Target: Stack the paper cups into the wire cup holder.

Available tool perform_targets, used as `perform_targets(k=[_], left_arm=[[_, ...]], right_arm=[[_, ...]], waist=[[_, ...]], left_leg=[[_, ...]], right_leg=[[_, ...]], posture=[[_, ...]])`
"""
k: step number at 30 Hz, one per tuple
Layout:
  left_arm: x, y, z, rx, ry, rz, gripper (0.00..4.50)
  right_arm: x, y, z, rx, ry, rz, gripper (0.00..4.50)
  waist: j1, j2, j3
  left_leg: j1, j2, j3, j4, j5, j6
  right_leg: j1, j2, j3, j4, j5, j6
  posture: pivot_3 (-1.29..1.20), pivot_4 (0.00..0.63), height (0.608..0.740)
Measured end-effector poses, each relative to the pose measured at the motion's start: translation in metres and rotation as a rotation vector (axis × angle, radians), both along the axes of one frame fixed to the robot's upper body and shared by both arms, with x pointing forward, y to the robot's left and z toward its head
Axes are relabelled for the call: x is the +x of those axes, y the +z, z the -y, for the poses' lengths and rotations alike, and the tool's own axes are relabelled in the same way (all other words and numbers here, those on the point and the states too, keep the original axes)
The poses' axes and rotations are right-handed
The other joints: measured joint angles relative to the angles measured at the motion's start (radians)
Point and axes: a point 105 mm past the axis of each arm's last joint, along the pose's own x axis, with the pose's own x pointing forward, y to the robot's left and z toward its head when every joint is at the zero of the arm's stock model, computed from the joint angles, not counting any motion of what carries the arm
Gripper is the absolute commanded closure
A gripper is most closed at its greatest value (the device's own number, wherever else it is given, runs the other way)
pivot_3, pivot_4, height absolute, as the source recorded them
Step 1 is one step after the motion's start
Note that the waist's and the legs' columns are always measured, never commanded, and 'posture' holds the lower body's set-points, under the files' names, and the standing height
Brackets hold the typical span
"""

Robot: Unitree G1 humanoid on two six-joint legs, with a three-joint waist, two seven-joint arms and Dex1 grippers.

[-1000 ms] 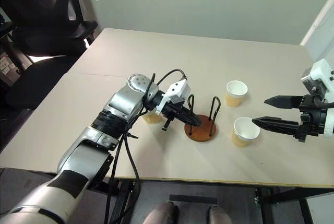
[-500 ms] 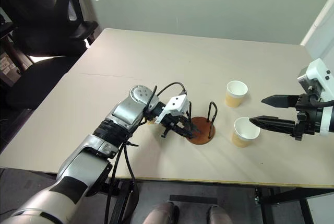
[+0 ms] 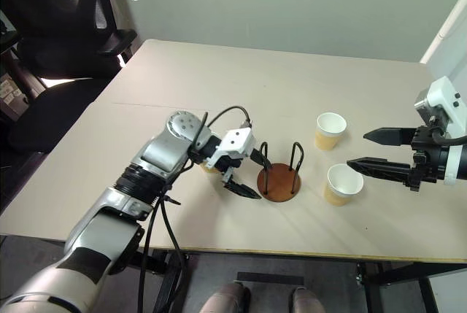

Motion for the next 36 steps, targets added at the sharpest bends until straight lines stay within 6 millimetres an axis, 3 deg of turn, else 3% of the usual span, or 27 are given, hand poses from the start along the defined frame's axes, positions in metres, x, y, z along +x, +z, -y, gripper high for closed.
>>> perform_targets(k=[8, 16, 18, 21, 29, 36], left_arm=[[0.005, 0.048, -0.013, -0.034, 0.025, 0.125, 0.05], [0.016, 0.108, -0.051, -0.234, 0.237, 0.148, 0.05], [0.018, 0.118, -0.06, -0.262, 0.289, 0.163, 0.0], [0.02, 0.122, -0.068, -0.274, 0.336, 0.169, 0.0], [0.017, 0.113, -0.072, -0.26, 0.357, 0.134, 0.0], [0.015, 0.114, -0.072, -0.263, 0.348, 0.139, 0.0]], right_arm=[[0.025, 0.002, -0.002, -0.045, 0.042, 0.044, 0.36], [0.061, 0.0, -0.002, -0.093, 0.058, 0.103, 0.36], [0.069, -0.002, 0.002, -0.105, 0.048, 0.1, 0.01], [0.085, -0.006, 0.004, -0.13, 0.036, 0.105, 0.01], [0.124, -0.034, 0.006, -0.405, 0.069, 0.141, 0.01], [0.144, -0.047, 0.0, -0.535, 0.121, 0.164, 0.01]], waist=[[-0.007, 0.0, 0.0], [-0.022, 0.0, 0.0], [-0.022, 0.001, 0.0], [-0.022, 0.001, 0.0], [-0.025, 0.001, 0.001], [-0.025, 0.002, 0.001]], left_leg=[[0.0, 0.0, 0.0, 0.0, -0.001, 0.002], [-0.001, 0.0, 0.0, -0.001, 0.0, 0.001], [-0.001, 0.0, 0.0, -0.001, 0.0, 0.001], [-0.001, 0.0, 0.0, -0.001, 0.001, 0.001], [-0.003, 0.0, -0.001, -0.002, 0.001, 0.0], [-0.004, 0.0, -0.001, -0.003, 0.001, -0.001]], right_leg=[[-0.001, -0.001, 0.0, 0.0, 0.0, 0.0], [-0.002, -0.001, 0.0, -0.001, 0.0, 0.0], [-0.002, -0.001, 0.0, -0.002, 0.0, 0.0], [-0.003, -0.001, -0.001, -0.002, 0.0, -0.001], [-0.006, -0.001, -0.002, -0.002, 0.001, -0.003], [-0.007, -0.001, -0.002, -0.002, 0.001, -0.006]], posture=[[0.0, 0.15, 0.74], [0.0, 0.15, 0.74], [0.0, 0.15, 0.74], [0.0, 0.15, 0.74], [0.0, 0.15, 0.74], [0.0, 0.15, 0.74]])
